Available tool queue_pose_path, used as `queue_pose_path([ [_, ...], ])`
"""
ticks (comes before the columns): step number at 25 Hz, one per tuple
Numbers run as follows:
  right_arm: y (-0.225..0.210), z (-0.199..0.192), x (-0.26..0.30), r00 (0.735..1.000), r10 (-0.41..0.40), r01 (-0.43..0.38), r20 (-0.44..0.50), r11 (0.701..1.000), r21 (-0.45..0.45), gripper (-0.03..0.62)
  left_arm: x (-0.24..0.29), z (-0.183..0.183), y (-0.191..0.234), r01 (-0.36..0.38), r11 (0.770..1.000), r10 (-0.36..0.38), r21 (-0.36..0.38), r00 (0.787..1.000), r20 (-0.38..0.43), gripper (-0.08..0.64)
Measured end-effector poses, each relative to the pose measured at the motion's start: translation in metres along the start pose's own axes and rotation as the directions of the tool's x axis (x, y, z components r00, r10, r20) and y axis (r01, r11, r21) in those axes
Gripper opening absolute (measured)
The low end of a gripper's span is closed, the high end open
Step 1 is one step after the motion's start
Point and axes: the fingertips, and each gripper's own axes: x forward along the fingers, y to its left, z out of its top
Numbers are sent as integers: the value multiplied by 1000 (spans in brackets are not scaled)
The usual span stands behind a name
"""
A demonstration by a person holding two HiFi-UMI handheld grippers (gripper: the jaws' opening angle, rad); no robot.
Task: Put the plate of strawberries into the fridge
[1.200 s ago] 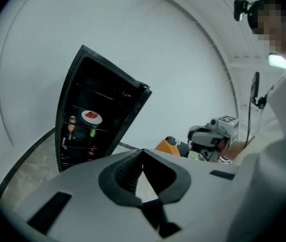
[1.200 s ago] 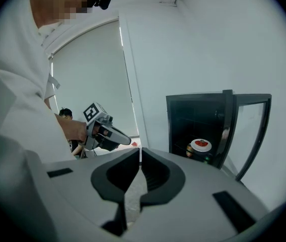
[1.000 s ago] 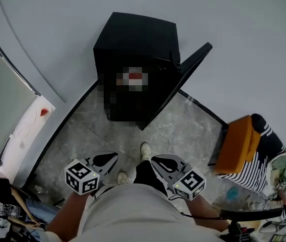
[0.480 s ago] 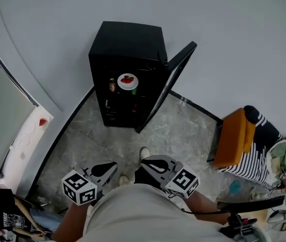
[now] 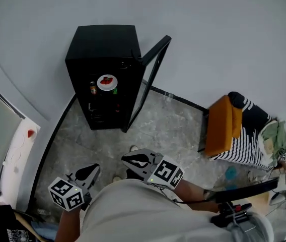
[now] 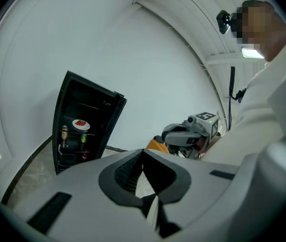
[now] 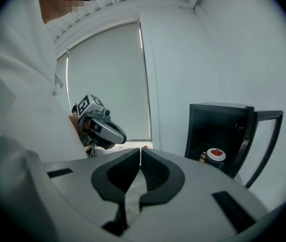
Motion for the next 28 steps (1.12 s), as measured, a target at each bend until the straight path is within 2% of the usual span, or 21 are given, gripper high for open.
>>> queue_pose_path([
  [12, -3, -2, -13, 1000, -27, 27, 11, 1000, 6, 18, 21, -1, -6, 33, 999, -33, 20, 999, -40, 14],
  [28, -14, -9, -16, 999, -34, 34, 7, 999, 15, 18, 35, -8, 0, 28, 1000, -27, 8, 998, -56, 14],
])
